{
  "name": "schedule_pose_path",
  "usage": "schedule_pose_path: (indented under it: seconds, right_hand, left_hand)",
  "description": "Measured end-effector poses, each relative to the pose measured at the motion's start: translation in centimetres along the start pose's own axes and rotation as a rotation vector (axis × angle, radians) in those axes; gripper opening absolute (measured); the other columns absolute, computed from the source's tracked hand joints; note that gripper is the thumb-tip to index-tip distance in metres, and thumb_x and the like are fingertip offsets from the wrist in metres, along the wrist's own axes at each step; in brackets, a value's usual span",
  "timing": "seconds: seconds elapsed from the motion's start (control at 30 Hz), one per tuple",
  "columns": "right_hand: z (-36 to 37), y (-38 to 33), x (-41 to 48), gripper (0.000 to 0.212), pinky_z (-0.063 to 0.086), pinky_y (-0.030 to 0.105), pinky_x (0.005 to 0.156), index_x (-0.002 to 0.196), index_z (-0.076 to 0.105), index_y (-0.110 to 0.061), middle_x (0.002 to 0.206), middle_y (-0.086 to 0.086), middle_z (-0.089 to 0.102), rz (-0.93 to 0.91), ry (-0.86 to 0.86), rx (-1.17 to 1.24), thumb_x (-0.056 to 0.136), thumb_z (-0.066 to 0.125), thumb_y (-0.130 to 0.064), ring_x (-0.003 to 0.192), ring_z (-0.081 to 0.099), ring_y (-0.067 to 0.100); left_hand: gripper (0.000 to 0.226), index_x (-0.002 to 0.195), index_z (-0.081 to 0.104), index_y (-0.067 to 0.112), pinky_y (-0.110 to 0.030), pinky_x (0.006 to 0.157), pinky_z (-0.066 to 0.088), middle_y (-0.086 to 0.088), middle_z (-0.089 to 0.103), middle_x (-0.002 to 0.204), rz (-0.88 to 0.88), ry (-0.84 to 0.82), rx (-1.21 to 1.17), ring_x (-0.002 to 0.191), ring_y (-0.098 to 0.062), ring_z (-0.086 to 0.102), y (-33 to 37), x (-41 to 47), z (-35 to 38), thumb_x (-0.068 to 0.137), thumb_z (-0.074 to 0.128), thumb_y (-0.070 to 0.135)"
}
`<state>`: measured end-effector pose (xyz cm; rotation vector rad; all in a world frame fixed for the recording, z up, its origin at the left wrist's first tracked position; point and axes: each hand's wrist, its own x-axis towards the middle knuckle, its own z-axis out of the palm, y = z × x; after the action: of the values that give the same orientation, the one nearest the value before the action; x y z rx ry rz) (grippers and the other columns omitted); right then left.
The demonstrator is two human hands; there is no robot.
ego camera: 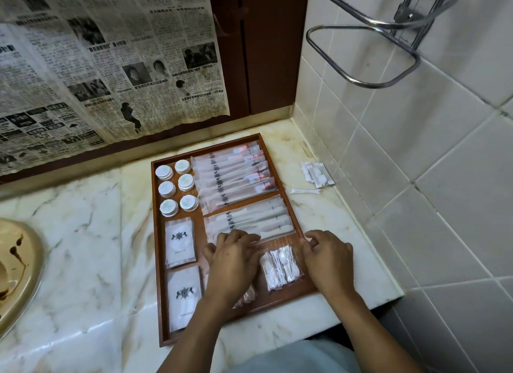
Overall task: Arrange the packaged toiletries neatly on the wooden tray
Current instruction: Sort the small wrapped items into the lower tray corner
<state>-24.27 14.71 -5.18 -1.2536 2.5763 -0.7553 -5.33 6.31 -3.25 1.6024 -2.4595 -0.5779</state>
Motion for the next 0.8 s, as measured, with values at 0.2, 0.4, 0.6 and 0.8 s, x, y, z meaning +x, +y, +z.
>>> schedule_pose_path:
  seconds: [0.2,0.4,0.6,0.8]
  right_hand:
    - [0.1,1.3,5.8,0.024,0.05,0.045,0.083,0.112,0.073,-0.02,0.097,0.006,0.071,-0.024,0.007,0.004,0.09,0.067,-0.013,0.088,0.068,0.031]
    - [1.9,2.4,12.1,0.045,0.052,0.043,0.092,0.14,0.057,-0.023,0.127,0.016,0.06,-0.025,-0.179,0.004,0.096,0.06,-0.015,0.115,0.059,0.034]
    - [3.5,3.4,12.3,0.022,0.056,0.041,0.072,0.115,0.072,-0.022,0.108,0.01,0.067,-0.056,-0.051,-0.01,0.095,0.064,-0.025,0.095,0.066,0.033]
    - [3.8,4.6,9.1,0.008,0.049,0.036,0.049,0.096,0.072,-0.014,0.085,0.009,0.055,-0.128,0.084,-0.024,0.092,0.07,-0.02,0.066,0.059,0.033]
  left_hand:
    - [0.021,0.114,0.067,0.044,-0.031,0.082,0.012,0.025,0.06,0.119,-0.033,0.026,-0.087,0.116,-0.006,0.046,0.9,1.0,-0.7,0.097,0.061,0.035]
    - [0.018,0.11,0.07,0.042,-0.033,0.085,0.015,0.024,0.062,0.116,-0.047,0.023,-0.13,0.116,-0.006,0.048,1.6,1.8,-0.7,0.098,0.06,0.033]
    - [0.017,0.106,0.071,0.043,-0.033,0.084,0.015,0.025,0.061,0.111,-0.067,0.036,-0.145,0.113,-0.007,0.051,1.8,2.0,-0.5,0.097,0.063,0.031]
    - [0.018,0.103,0.071,0.043,-0.035,0.086,0.019,0.025,0.062,0.109,-0.072,0.051,-0.148,0.111,-0.006,0.05,1.2,1.8,-0.4,0.095,0.065,0.028]
